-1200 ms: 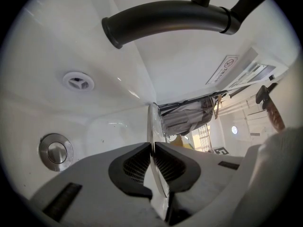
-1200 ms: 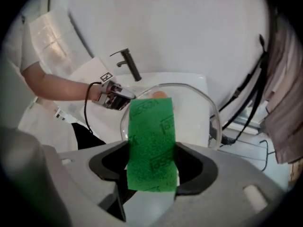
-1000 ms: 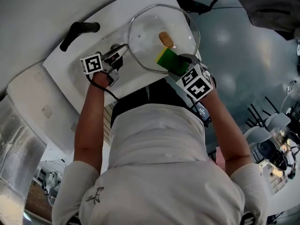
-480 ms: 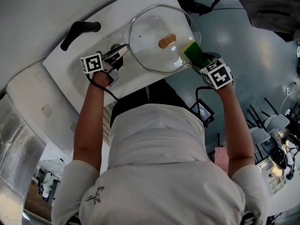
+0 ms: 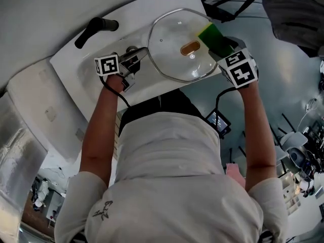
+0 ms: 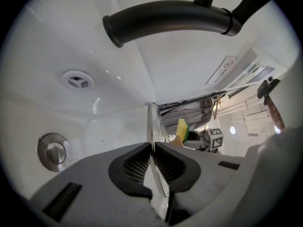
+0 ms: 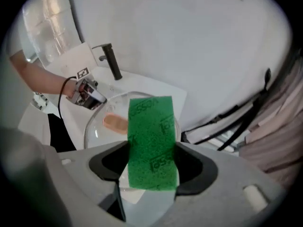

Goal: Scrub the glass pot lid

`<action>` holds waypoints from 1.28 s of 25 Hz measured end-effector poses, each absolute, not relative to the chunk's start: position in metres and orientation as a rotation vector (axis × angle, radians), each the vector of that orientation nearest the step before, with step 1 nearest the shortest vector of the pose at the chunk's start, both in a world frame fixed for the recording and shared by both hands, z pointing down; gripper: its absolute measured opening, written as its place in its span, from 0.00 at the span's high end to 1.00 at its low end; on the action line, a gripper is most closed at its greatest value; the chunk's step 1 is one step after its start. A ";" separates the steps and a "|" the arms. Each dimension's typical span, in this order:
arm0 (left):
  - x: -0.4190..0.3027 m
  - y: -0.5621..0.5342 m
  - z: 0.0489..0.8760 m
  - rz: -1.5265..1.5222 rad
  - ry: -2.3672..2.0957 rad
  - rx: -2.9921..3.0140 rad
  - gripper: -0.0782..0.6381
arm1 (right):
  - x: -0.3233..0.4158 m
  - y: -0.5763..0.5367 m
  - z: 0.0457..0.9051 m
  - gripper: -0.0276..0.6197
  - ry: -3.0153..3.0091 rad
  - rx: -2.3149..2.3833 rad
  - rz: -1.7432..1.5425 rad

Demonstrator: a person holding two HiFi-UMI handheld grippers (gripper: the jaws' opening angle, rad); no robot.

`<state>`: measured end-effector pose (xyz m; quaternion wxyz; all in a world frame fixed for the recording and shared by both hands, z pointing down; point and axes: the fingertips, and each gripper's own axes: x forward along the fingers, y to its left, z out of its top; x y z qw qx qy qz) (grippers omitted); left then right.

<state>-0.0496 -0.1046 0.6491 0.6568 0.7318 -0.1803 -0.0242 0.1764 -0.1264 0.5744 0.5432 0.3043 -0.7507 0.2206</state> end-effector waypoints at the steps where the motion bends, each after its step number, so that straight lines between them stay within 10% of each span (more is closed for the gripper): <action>1: -0.050 -0.105 0.649 -0.058 -0.407 1.658 0.85 | 0.158 -0.139 0.565 0.50 -1.814 0.722 0.499; 13: -0.051 -0.105 0.646 -0.072 -0.390 1.650 0.85 | -0.032 -0.177 0.578 0.50 -1.970 0.463 0.430; 32: -0.053 -0.104 0.652 -0.069 -0.367 1.650 0.85 | -0.043 -0.111 0.613 0.50 -1.909 0.501 0.543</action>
